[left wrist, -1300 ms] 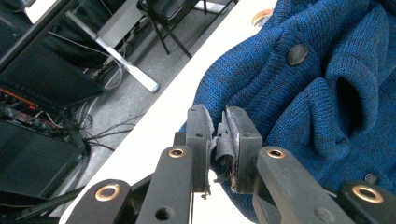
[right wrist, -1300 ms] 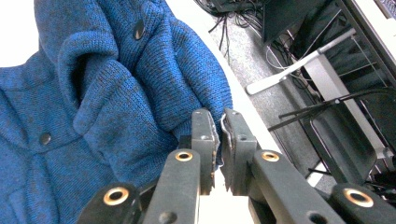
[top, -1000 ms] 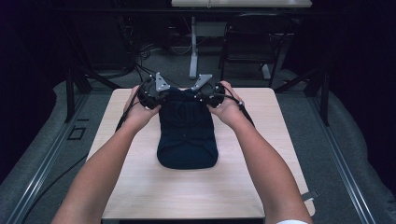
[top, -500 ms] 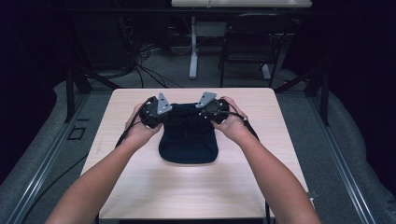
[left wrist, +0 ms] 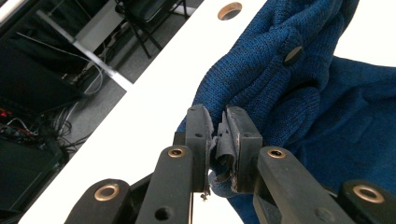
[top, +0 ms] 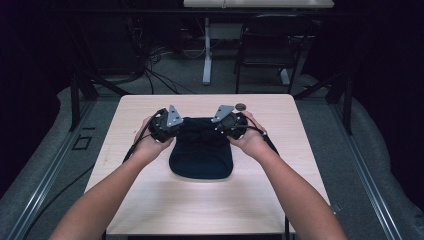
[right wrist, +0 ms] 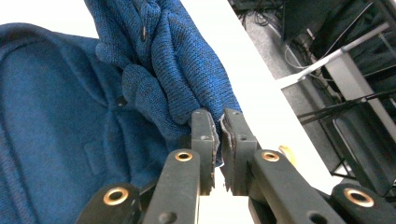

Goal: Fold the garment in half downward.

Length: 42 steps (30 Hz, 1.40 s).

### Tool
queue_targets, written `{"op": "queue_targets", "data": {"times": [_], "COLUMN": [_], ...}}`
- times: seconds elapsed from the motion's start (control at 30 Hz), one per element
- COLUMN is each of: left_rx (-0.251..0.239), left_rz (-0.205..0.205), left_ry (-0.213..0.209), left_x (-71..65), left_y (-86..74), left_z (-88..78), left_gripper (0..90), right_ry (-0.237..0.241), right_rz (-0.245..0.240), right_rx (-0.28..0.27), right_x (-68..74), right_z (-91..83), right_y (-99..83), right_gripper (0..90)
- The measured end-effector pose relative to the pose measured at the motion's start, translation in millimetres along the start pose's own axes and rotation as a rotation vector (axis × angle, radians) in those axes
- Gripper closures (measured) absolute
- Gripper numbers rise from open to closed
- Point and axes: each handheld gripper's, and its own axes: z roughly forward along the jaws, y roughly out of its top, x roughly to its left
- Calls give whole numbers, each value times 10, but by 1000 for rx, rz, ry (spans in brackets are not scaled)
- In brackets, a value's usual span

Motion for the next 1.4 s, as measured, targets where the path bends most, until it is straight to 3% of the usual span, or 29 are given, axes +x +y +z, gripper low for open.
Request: {"op": "queue_targets", "data": {"times": [0.67,0.97,1.03,1.1,1.4], "left_rx": [-14,-20,-27,-33,-22], "left_rz": [-6,-15,-21,-29,-38], "left_ry": [-94,-134,-143,-151,-199], "left_x": [-84,-217,-244,-281,-462], "left_y": [-109,-246,-281,-323,-521], "left_z": [-126,-176,-192,-209,-224], "left_gripper": [803,802,802,802,801], "right_ry": [61,91,103,105,114], "right_rz": [-5,-6,22,-1,5], "right_rx": [22,35,15,35,39], "right_x": [215,373,417,457,704], "right_z": [-129,-164,-162,-180,-185], "right_y": [-114,-222,-253,-273,-392], "right_gripper": [847,851,852,853,853]}}
